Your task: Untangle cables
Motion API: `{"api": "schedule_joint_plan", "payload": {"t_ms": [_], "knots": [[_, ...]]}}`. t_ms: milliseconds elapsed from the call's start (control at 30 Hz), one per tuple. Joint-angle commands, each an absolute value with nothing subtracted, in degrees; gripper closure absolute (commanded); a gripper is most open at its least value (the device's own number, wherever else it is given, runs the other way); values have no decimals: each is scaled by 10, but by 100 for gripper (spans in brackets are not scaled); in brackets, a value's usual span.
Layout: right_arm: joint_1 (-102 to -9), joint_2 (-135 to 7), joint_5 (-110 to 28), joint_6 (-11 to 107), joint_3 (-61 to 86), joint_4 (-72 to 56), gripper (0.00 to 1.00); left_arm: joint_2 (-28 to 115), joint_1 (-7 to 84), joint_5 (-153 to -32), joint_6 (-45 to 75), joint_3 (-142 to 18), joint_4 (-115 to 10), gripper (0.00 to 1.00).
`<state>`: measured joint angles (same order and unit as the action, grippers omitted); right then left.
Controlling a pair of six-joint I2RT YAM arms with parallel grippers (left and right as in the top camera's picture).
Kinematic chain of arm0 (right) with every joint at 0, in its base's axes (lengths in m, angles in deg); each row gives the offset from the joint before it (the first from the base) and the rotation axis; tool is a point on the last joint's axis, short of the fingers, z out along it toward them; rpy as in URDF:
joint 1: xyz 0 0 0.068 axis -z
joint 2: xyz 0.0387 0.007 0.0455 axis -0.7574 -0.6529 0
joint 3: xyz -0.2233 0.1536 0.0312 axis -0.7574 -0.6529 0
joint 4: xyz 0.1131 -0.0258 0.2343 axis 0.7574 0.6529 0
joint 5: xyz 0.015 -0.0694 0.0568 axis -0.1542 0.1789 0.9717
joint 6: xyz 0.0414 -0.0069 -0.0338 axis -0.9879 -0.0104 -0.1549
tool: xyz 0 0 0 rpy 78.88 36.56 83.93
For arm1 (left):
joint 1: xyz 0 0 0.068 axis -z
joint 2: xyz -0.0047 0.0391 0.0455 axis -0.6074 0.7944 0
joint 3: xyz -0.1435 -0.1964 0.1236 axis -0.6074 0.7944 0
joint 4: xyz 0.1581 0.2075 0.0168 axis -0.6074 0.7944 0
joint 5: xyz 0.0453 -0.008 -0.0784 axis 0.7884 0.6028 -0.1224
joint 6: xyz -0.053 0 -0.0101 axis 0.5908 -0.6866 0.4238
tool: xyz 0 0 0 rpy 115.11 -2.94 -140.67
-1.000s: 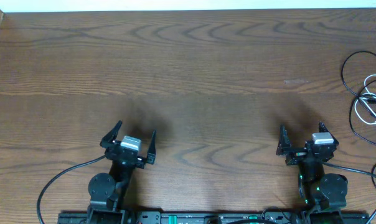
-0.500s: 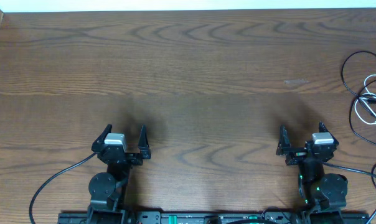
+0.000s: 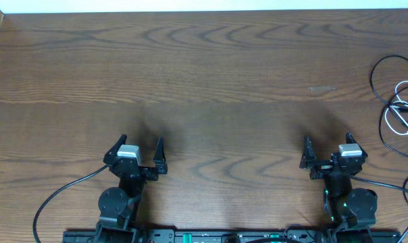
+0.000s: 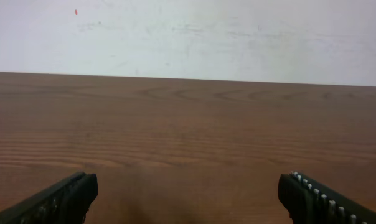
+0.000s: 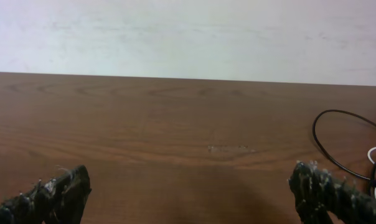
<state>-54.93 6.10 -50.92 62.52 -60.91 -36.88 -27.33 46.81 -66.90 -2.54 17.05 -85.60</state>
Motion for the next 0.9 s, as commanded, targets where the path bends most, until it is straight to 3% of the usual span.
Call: {"api": "schedule_joint_plan", "payload": {"t_ms": [0,867], "knots": [[-547,65,-506,632,-610,-366,1,-279,470,-647,-19,178,-828,2],[-547,65,-506,632,-610,-366,1,-279,458,-710,-38,177,-833,2]]}}
